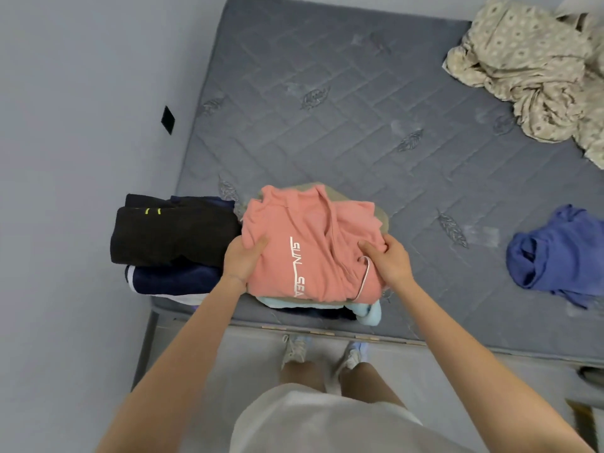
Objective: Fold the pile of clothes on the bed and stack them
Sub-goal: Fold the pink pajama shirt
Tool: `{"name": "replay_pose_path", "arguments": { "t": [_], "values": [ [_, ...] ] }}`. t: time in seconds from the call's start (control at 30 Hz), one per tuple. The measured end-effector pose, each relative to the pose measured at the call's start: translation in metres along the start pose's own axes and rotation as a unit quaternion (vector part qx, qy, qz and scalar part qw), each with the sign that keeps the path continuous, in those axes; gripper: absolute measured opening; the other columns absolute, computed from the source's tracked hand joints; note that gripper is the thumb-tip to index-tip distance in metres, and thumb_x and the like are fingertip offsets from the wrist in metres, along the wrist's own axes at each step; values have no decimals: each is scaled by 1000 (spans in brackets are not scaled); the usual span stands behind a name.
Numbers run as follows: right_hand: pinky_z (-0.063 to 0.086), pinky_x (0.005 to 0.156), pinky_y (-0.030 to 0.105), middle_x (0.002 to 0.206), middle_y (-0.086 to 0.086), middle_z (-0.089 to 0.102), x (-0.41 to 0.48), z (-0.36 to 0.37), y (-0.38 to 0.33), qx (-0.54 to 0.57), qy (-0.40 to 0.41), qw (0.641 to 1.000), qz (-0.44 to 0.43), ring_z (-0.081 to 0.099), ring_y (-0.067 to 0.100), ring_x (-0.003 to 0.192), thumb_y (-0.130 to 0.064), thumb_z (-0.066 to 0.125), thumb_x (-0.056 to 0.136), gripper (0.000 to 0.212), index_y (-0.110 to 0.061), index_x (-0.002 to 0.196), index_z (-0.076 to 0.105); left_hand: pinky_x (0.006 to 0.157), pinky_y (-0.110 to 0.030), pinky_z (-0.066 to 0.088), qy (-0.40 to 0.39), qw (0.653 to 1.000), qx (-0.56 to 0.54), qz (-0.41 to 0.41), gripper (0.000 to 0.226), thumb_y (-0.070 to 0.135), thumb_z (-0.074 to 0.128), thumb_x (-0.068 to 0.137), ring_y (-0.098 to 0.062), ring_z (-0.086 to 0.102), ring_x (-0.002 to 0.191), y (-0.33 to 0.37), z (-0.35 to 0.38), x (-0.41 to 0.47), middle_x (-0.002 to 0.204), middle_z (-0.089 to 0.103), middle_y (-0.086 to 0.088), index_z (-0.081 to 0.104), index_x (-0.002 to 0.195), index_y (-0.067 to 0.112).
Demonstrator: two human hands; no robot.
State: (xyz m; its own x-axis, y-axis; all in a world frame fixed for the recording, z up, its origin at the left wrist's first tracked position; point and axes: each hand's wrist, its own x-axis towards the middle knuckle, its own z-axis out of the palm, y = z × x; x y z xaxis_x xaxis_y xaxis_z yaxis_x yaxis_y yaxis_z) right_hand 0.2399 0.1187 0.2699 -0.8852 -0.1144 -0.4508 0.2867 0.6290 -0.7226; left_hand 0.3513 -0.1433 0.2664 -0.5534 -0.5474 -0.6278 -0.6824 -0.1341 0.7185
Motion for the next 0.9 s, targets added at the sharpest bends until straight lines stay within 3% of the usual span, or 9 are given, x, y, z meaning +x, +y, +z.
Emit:
{"name": "replay_pose_path", "arguments": {
  "t": [0.1, 0.2, 0.33, 0.4, 0.47, 0.57, 0.67, 0.9],
  "values": [
    [38, 56, 23, 74, -4, 58, 0, 4, 7, -32, 29, 999, 4, 52, 13, 68, -34, 74, 85, 27, -14, 82, 56, 83, -35, 44, 14, 999, 40, 10, 38, 35, 70, 88, -25, 57, 103, -9, -2, 8, 107, 59, -5, 54, 110, 8],
    [37, 56, 21, 76, -3, 58, -3, 4, 4, -37, 46, 998, 8, 52, 15, 70, -35, 74, 85, 27, -14, 85, 57, 82, -32, 39, 13, 999, 43, 13, 48, 34, 69, 89, -21, 53, 102, -6, 1, 12, 116, 54, -7, 47, 121, 6],
    [47, 76, 32, 109, 5, 64, -5, -1, 4, -56, 57, 997, 9, 60, 20, 95, -47, 72, 83, 49, -13, 117, 61, 104, -43, 37, 70, 992, 91, 53, 77, 38, 76, 82, -30, 41, 127, -4, -1, 17, 141, 36, -14, 35, 140, 8],
    [48, 90, 40, 121, 8, 60, -8, -5, 3, -83, 55, 995, 12, 57, 23, 108, -53, 69, 83, 56, -17, 125, 57, 110, -47, 29, 112, 973, 165, 114, 89, 40, 77, 80, -33, 31, 135, 1, 1, 15, 148, 29, -16, 28, 147, 8],
    [45, 97, 44, 127, 8, 56, -13, -7, 2, -121, 54, 991, 7, 51, 27, 118, -53, 67, 84, 60, -19, 131, 53, 113, -48, 23, 130, 945, 226, 197, 86, 42, 75, 81, -35, 27, 139, 9, 6, 11, 150, 28, -18, 31, 147, 8],
    [41, 101, 45, 134, 8, 52, -21, -8, 0, -151, 63, 986, -15, 46, 29, 123, -53, 65, 86, 61, -19, 136, 50, 117, -50, 14, 98, 899, 312, 291, 82, 57, 58, 84, -37, 21, 143, 16, 19, 9, 155, 24, -20, 33, 148, 11],
    [39, 101, 43, 138, 7, 49, -27, -12, -1, -157, 70, 984, -42, 43, 29, 126, -52, 62, 89, 61, -17, 138, 48, 119, -53, 12, 67, 868, 370, 324, 86, 67, 38, 82, -38, 18, 145, 20, 34, 6, 157, 21, -21, 31, 150, 15],
    [38, 101, 44, 137, 7, 50, -28, -45, 19, -219, 84, 965, -119, 41, 30, 126, -66, 48, 84, 73, -18, 139, 50, 117, -55, 14, 30, 825, 423, 375, 74, 63, 40, 88, -33, 15, 147, 31, 82, -22, 159, 20, -14, 35, 149, 21]
  ]
}}
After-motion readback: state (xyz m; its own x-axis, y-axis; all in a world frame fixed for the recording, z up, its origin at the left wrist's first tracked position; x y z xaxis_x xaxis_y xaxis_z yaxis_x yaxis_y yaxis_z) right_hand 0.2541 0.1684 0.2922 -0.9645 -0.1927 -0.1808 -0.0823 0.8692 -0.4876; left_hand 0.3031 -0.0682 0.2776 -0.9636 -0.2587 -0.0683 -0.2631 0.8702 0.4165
